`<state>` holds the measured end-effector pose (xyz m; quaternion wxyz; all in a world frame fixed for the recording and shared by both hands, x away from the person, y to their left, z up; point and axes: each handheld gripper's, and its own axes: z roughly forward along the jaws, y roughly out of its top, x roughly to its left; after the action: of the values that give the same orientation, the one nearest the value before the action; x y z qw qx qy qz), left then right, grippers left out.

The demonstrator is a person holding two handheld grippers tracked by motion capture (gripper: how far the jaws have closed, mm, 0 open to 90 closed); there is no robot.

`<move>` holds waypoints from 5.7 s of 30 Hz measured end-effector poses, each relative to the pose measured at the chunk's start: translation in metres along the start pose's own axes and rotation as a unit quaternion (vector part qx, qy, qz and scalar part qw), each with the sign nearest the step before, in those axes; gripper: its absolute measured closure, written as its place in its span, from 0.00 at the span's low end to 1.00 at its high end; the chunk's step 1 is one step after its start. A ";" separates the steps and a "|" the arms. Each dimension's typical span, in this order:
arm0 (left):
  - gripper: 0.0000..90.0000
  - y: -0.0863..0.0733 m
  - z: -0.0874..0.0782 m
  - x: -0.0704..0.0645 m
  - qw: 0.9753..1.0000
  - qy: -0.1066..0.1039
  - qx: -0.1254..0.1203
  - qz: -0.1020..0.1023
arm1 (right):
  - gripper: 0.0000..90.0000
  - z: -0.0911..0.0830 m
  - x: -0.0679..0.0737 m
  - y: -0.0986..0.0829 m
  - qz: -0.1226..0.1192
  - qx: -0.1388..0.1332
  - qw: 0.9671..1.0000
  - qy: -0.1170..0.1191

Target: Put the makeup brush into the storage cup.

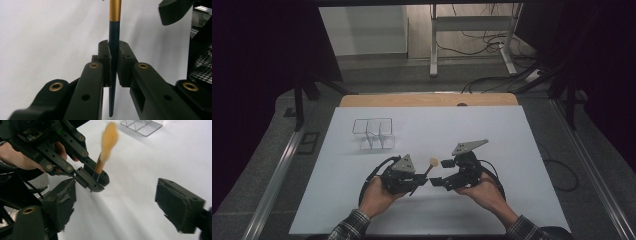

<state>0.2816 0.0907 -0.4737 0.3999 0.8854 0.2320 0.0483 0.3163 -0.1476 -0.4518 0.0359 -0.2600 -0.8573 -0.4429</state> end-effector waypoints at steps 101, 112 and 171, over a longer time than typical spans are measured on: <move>0.92 -0.033 -0.056 0.044 0.992 0.072 -0.049 -0.092 | 0.00 -0.053 -0.022 -0.046 -0.051 0.057 0.985 -0.157; 0.92 -0.037 -0.062 0.048 0.991 0.082 -0.051 -0.098 | 0.00 -0.069 -0.024 -0.056 -0.042 0.051 0.983 -0.170; 0.92 -0.030 -0.078 0.079 0.974 0.133 -0.109 -0.151 | 0.00 -0.114 -0.019 -0.095 -0.004 0.049 0.978 -0.204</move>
<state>0.3190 0.1965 -0.4513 0.4619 0.7771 0.4074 0.1298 0.2681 -0.2888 -0.4591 -0.1295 -0.3393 -0.8682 -0.3382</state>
